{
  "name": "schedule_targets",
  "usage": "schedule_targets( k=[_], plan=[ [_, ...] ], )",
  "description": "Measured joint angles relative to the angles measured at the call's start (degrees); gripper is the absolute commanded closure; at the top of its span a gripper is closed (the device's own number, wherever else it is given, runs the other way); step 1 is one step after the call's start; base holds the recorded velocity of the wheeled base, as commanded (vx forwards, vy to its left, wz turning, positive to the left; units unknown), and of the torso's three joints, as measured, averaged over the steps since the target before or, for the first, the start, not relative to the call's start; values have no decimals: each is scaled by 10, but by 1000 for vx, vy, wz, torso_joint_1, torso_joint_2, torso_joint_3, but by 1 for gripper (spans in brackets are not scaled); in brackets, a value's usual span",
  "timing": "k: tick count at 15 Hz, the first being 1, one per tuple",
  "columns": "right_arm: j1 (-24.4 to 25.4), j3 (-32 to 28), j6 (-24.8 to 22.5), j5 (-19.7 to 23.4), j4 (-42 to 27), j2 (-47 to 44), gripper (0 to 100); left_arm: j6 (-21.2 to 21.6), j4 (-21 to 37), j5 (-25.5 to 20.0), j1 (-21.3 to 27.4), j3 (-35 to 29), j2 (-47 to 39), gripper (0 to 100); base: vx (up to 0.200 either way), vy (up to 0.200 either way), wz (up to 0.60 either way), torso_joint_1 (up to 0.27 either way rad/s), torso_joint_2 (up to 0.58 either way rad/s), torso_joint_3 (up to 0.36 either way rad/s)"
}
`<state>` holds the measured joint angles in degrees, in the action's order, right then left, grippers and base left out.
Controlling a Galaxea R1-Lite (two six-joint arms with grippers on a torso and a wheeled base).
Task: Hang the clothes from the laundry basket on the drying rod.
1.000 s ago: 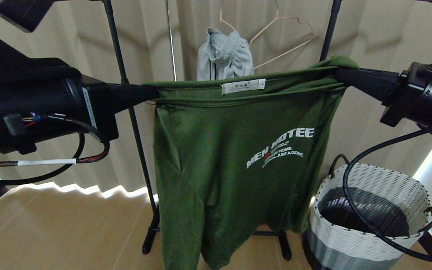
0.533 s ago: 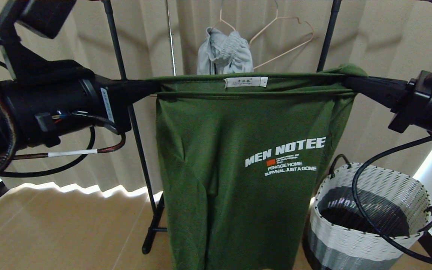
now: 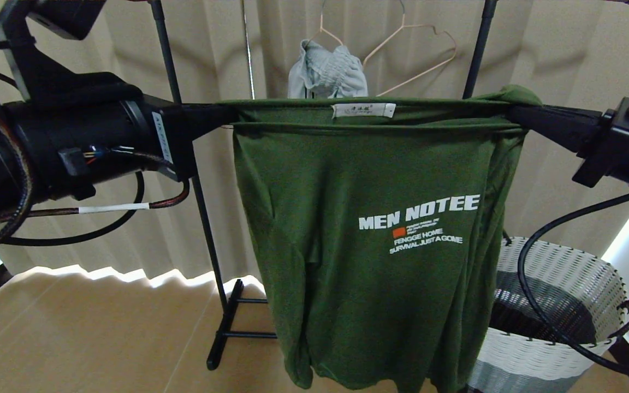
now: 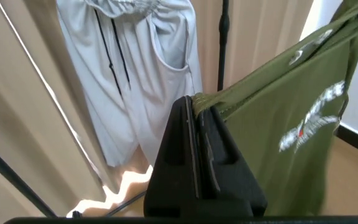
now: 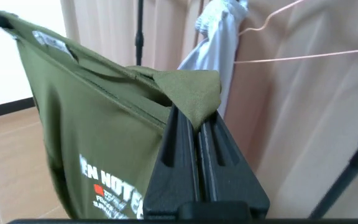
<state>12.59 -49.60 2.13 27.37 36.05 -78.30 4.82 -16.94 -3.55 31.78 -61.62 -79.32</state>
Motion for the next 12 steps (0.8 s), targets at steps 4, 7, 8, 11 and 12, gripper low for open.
schedule_targets(
  k=[4, 7, 8, 11, 12],
  plan=[
    [-1, 20, 0, 2, -27, 21, 0, 2, 0, 1, 0, 2, 0, 100, 0, 0, 0, 0, 0, 0],
    [0, 76, 2, 25, -21, 52, 0, 11, 0, 6, -9, 13, 0, 100, 0, 0, 0, 0, 0, 0],
    [0, 93, 3, 47, -21, 64, 0, 15, 0, 10, -15, 18, 0, 100, 0, 0, 0, 0, 0, 0],
    [0, 129, 3, 104, -21, 104, 0, 23, 1, 18, -31, 25, 0, 100, 0, 0, 0, 0, 0, 0],
    [0, 136, 2, 106, -22, 114, 0, 23, 0, 19, -34, 26, -1, 100, 0, 0, 0, 0, 0, 0]
  ],
)
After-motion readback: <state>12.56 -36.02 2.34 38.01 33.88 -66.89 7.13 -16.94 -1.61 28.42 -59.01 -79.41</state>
